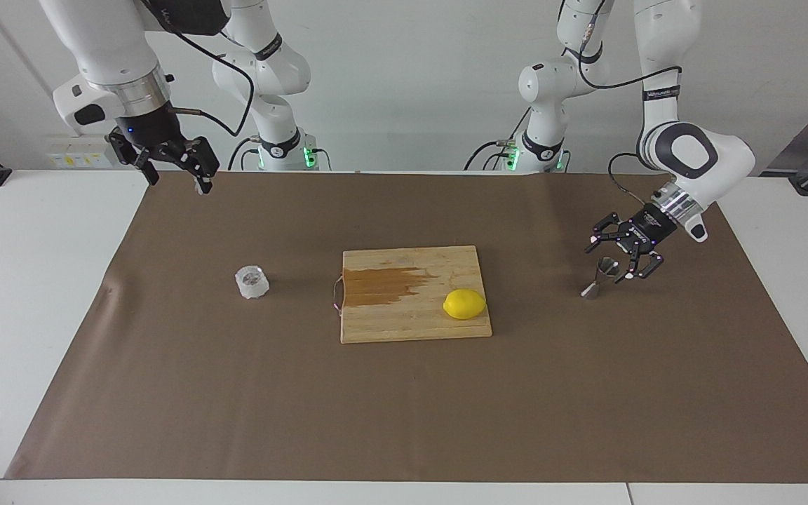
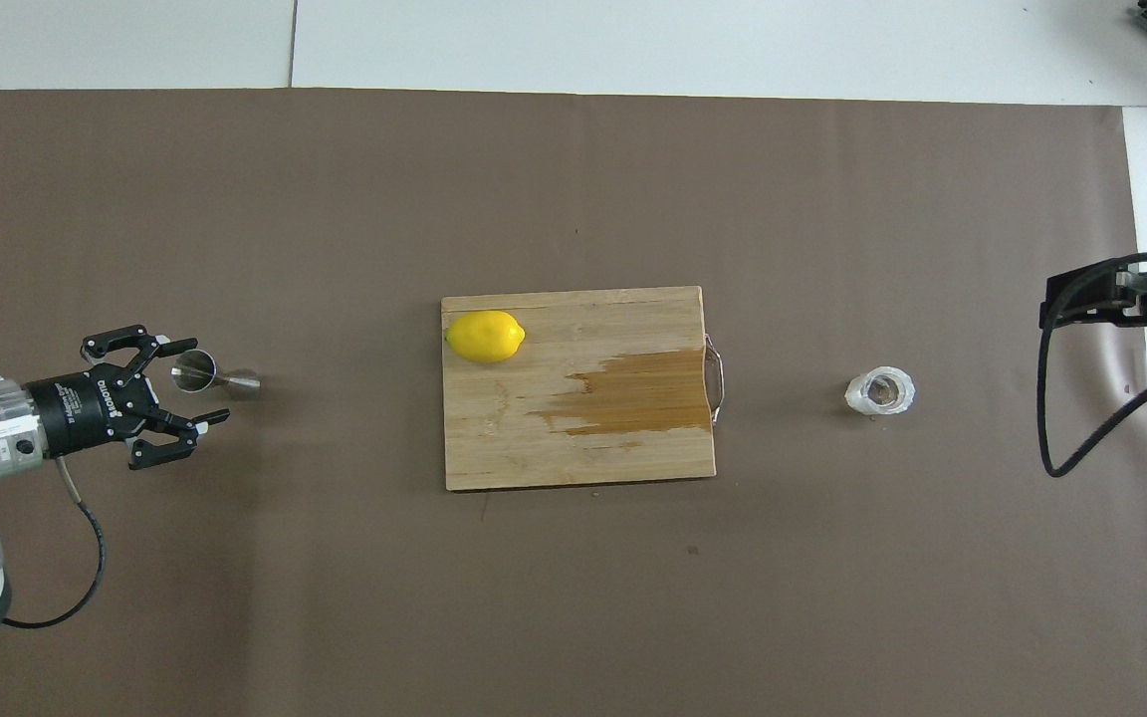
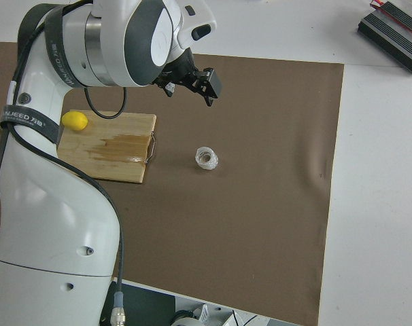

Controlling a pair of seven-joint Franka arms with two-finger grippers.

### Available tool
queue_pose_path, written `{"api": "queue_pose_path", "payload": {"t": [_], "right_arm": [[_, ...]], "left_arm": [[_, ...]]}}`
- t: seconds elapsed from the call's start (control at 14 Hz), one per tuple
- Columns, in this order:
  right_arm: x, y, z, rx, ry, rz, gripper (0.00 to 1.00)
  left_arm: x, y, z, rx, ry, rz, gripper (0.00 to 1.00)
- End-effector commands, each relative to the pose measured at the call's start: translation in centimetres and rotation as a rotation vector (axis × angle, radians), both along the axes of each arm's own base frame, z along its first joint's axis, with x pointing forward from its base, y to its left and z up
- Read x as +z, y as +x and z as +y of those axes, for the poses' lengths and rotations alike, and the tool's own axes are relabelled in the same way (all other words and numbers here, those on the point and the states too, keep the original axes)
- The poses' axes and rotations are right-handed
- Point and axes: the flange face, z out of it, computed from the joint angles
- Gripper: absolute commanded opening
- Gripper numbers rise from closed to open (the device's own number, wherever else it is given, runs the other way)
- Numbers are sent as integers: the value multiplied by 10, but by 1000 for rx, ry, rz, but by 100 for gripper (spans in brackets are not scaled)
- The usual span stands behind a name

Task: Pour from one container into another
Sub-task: 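Close the left gripper around the small metal cup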

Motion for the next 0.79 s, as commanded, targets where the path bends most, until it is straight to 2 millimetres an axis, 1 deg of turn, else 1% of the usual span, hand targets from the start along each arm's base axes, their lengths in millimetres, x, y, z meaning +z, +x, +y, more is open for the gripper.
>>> {"api": "queue_pose_path", "payload": {"t": [0.0,0.5,0.57,0.64,0.71], "right_arm": [[3,-3,-3,14,31,6,100],[3,-3,-3,16,31,6,100],[3,-3,-2,16,31,6,100],[3,-3,-2,16,31,6,100],[3,-3,-2,16,31,6,100]], "left_arm": [[2,-10,3,27,-2,-10,74],[2,-11,6,30,-2,-14,73],[2,-11,6,31,-1,-14,67],[3,-10,6,30,-2,-15,54],[3,-10,7,30,-3,-15,33]]}}
